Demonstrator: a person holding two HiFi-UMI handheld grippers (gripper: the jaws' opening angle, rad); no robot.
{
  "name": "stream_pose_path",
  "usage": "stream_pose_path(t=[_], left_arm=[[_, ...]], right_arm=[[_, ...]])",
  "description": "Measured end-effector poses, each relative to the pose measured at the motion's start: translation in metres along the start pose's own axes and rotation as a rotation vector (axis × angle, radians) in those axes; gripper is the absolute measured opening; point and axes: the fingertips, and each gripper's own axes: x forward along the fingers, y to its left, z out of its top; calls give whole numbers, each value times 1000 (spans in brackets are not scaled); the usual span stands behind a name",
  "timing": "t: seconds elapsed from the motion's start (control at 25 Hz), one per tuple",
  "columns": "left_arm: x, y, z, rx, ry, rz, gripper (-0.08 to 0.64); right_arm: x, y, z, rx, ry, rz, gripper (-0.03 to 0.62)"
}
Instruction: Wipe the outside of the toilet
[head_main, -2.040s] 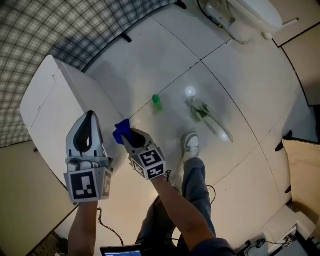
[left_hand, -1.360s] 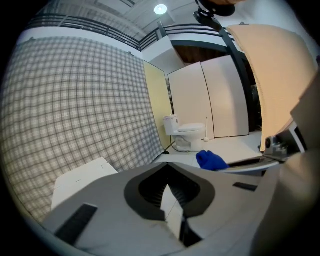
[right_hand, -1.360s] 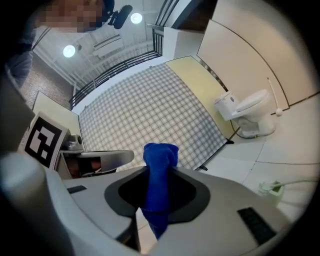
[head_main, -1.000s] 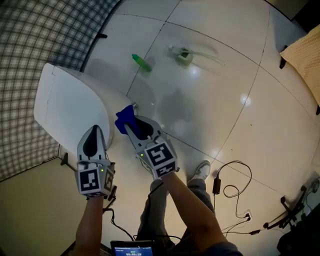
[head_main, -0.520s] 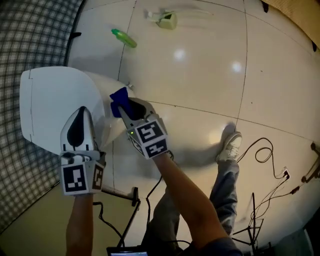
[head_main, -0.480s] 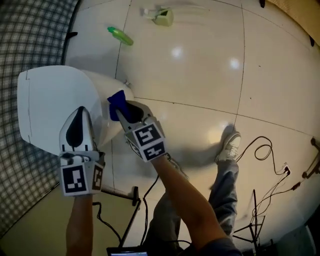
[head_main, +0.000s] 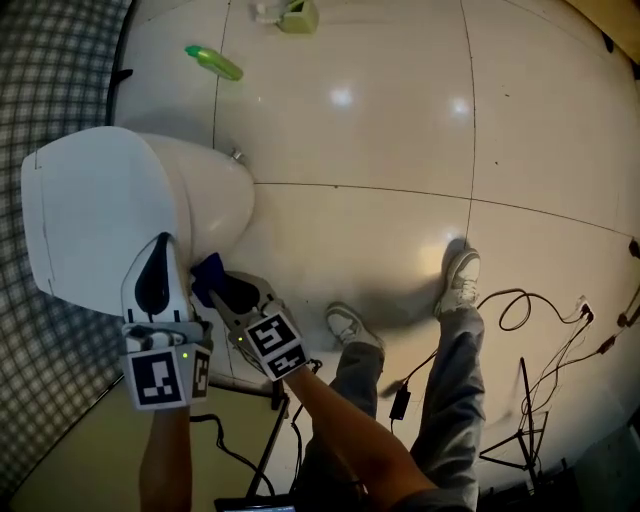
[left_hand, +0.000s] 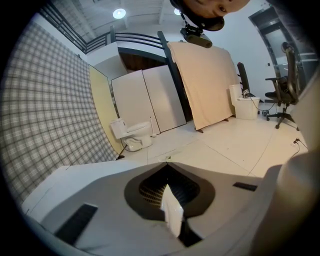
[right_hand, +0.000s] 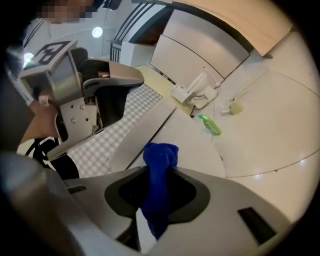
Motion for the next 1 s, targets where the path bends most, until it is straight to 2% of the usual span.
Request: stream_pose_path(t=[0.16,0.24,0.36,0.44,0.56,0.72,0.88,1.0], left_arm=[[3,-10,3,-22,12,-7,9],[7,-28,1,-39,21,-21,9],[22,-72,-13,-72,34,-67,9],[35,-91,-38,-76,50,-87,9],[52,-100,-82,-78,78,-83,9],[69,-102,-137,-116,137,-63,9],[61,-108,-175,-119,186,-59,9],[44,-107,-193,-149,220,-30,9]], right_arm=[[-12,-53,48,-18,-61,-88,100],[-11,-87,73,-42,-84,-122,100],[3,-136,97,-85,-91,-132,100],[24,-162,101,-114,-87,-116,100],[60,-189,88,-161,-64,-76,100],[83,-206,62,-159,-62,-49,100],[67,-194,10,-118,-61,-27,100],[53,-168,-32,-85,-31,5,100]])
